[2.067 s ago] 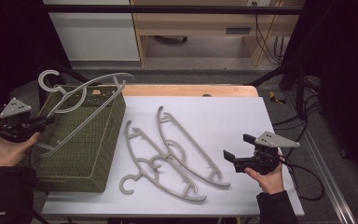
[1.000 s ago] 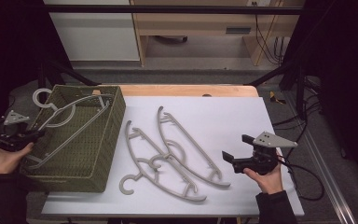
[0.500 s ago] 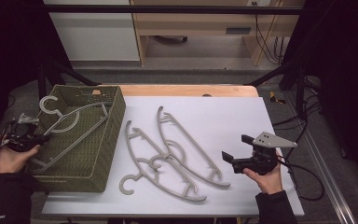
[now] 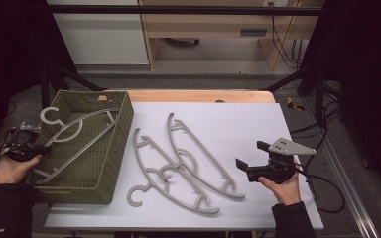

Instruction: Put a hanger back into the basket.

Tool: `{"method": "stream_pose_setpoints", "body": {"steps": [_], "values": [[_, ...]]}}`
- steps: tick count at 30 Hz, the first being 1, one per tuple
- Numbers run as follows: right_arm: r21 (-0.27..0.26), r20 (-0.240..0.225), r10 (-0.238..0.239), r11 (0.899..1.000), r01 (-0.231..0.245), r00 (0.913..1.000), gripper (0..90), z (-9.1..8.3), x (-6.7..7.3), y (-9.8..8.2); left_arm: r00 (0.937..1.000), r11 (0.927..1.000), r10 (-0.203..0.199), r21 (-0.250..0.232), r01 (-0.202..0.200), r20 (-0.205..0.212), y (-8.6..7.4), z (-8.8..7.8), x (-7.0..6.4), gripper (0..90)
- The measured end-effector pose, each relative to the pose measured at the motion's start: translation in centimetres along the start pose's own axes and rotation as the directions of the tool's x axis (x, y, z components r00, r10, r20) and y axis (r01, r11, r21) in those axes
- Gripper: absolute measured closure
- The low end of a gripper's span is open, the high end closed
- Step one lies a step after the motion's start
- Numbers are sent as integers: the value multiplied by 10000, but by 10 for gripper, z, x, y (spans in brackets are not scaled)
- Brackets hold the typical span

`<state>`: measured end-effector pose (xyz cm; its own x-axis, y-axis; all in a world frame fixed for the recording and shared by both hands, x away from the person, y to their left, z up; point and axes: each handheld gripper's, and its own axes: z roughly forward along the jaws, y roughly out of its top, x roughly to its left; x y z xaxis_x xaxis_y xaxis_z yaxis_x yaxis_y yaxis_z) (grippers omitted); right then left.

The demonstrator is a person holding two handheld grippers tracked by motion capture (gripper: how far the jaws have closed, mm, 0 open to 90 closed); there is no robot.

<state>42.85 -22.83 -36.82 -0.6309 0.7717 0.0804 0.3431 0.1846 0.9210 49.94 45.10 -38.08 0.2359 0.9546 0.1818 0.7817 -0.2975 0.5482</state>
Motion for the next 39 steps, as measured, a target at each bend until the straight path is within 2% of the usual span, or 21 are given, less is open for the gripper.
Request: {"method": "stream_pose_setpoints", "body": {"steps": [2, 7, 10, 12, 14, 16, 17, 18, 20, 23, 24, 27, 28, 30, 33, 35, 36, 38, 39], "values": [[-37, 4, 1, 10000, -1, 10000, 39, 0, 0, 2, 9999, 9998, -102, -165, 102, -28, 0, -3, -1, 733], [-55, 2, -41, 10000, 41, 10000, 41, 1, 1, 5, 9997, 9972, -100, -745, 115, 213, -1, -17, -3, 680], [12, -44, -96, 10000, 96, 9999, 43, 2, 2, 5, 9987, 9903, -111, -1379, 178, 494, -1, -30, -9, 618], [29, -44, -51, 10000, 51, 10000, 43, 2, 2, 5, 9973, 9820, -69, -1879, 207, 737, 0, -38, -15, 595], [76, -74, -44, 10000, 44, 10000, 44, 4, 3, 5, 9940, 9656, 39, -2590, 248, 1098, 0, -48, -25, 546], [101, -113, -24, 9999, 25, 9999, 46, 5, 3, 5, 9900, 9449, 141, -3258, 329, 1407, 1, -57, -36, 458], [101, -113, -24, 9999, 25, 9999, 46, 5, 3, 5, 9883, 9363, 223, -3497, 322, 1509, 1, -60, -40, 458], [137, -156, -50, 9999, 52, 9999, 46, 6, 3, 5, 9833, 9189, 228, -3912, 506, 1807, 1, -66, -47, 428], [136, -158, -20, 9999, 22, 9999, 45, 8, 5, 4, 9730, 8917, 413, -4477, 666, 2271, 1, -73, -57, 382], [177, -247, -42, 9998, 46, 9997, 40, 10, 6, 4, 9647, 8625, 697, -5013, 697, 2539, 1, -79, -74, 325], [175, -219, -28, 9998, 32, 9998, 40, 11, 7, 5, 9588, 8530, 792, -5163, 764, 2728, 1, -80, -80, 310], [123, -281, -40, 9999, 44, 9996, 41, 13, 9, 7, 9397, 8335, 1149, -5460, 853, 3222, 1, -81, -98, 232], [140, -339, 1, 9999, 4, 9994, 42, 13, 11, 7, 9357, 8306, 1205, -5499, 878, 3314, 1, -81, -103, 232], [132, -443, -16, 9999, 21, 9990, 43, 16, 12, 8, 9273, 8198, 1438, -5665, 839, 3455, 1, -81, -117, 192], [322, -549, -195, 9993, 213, 9983, 42, 22, 17, 7, 9222, 8146, 1830, -5777, 517, 3406, 1, -81, -133, 135], [571, -646, -195, 9981, 232, 9977, 40, 29, 23, 5, 9151, 8019, 2006, -5952, 517, 3498, 0, -81, -141, 96], [571, -646, -195, 9981, 232, 9977, 40, 29, 23, 5, 9122, 8010, 2141, -5973, 407, 3493, 0, -82, -145, 96], [665, -635, -233, 9974, 275, 9977, 40, 32, 24, 4, 9079, 7929, 2332, -6086, 299, 3485, -2, -82, -150, 80], [678, -643, -195, 9974, 239, 9977, 43, 34, 26, 4, 9026, 7918, 2430, -6102, 271, 3553, -3, -81, -153, 74]]}}
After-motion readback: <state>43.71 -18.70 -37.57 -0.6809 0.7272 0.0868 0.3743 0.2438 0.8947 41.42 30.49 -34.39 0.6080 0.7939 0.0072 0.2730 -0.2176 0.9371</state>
